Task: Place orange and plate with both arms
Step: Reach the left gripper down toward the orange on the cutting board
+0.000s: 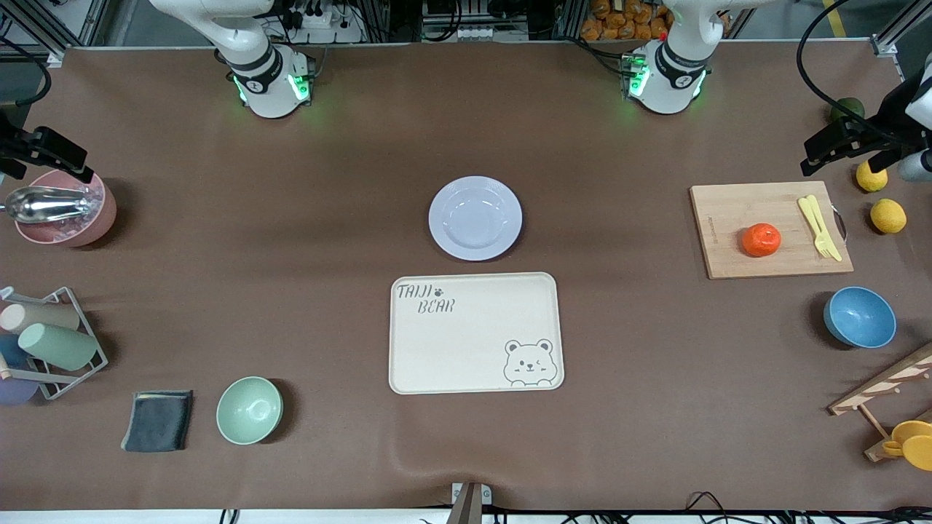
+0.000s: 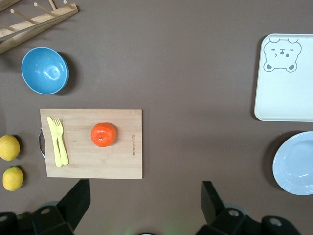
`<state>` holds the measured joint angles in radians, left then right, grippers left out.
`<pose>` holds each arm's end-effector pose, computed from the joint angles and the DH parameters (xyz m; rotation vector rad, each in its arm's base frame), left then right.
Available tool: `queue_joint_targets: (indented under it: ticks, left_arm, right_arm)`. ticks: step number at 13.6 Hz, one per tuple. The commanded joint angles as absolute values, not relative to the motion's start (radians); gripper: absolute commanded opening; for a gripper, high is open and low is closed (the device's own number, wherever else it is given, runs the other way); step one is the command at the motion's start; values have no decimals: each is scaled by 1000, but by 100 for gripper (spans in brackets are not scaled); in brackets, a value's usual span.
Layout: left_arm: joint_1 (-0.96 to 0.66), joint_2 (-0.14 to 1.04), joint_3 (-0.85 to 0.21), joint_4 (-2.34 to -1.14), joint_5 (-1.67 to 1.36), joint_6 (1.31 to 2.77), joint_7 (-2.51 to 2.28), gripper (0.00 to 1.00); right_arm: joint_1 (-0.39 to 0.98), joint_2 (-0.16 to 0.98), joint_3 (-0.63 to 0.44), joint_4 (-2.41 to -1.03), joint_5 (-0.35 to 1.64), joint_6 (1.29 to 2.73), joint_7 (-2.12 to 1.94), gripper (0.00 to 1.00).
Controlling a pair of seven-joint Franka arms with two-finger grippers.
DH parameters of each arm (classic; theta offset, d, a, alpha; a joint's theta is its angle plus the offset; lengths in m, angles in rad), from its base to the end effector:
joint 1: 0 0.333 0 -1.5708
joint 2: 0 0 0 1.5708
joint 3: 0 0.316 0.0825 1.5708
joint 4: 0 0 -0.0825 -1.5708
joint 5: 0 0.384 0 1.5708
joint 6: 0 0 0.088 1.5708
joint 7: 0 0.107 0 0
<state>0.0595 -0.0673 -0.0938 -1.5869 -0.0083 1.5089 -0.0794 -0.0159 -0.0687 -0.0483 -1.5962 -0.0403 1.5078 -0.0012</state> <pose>0.5269 -0.0209 0.6478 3.1394 0.0705 -0.0174 0.5251 -0.0393 0.6443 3.1035 -0.1009 -0.0326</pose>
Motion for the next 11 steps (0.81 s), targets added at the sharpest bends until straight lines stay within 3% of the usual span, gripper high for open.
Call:
queue_joint_targets:
  ticks: [1,4,8,11]
  left_arm:
    - [63,-71,-100,-1592,3,1519,-74,100]
    - [69,-37,-92,-1566,-3,1514,-69,100]
    - [120,0,-89,-1643,18,1532,-63,100]
    - [204,-29,-95,-1852,66,1710,-61,100]
  right_arm:
    - [-41,-58,-35,-1572,-21,1491,8,100]
    - [-44,-58,-35,-1563,-21,1494,6,100]
    - [-55,-58,-35,-1557,-21,1493,3,100]
    - [-48,-58,-34,-1555,-20,1502,3,100]
